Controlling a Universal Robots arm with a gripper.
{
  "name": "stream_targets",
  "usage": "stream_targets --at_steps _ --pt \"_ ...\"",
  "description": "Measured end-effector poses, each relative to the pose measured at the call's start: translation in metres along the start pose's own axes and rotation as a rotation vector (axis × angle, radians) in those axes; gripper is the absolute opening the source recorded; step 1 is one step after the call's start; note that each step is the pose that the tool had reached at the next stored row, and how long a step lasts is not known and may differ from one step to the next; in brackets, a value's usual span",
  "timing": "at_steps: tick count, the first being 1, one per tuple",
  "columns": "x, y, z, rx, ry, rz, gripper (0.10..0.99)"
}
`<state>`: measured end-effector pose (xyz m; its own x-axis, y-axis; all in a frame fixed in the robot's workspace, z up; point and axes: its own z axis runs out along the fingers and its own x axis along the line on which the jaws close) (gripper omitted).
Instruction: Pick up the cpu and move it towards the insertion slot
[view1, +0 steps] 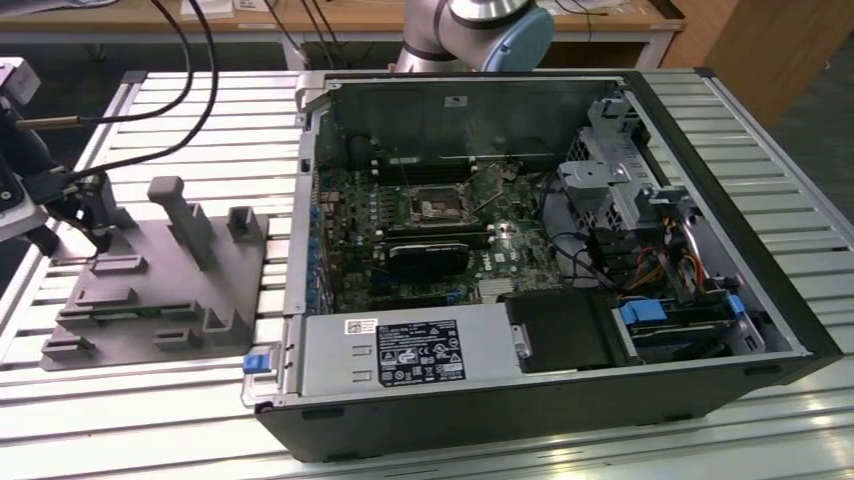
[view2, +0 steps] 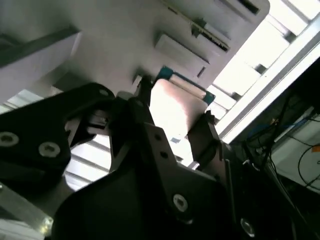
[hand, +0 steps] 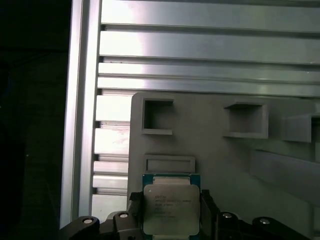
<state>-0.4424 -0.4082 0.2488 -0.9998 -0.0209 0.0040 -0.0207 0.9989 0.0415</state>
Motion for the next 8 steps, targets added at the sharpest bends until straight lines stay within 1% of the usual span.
stream_targets --at_steps 3,8 --pt "0.0 0.0001 -0.0041 0.0 -0.0001 0.0 0.545" --pt "0.0 0.0006 -0.0138 0.0 -0.0001 0.0 0.545"
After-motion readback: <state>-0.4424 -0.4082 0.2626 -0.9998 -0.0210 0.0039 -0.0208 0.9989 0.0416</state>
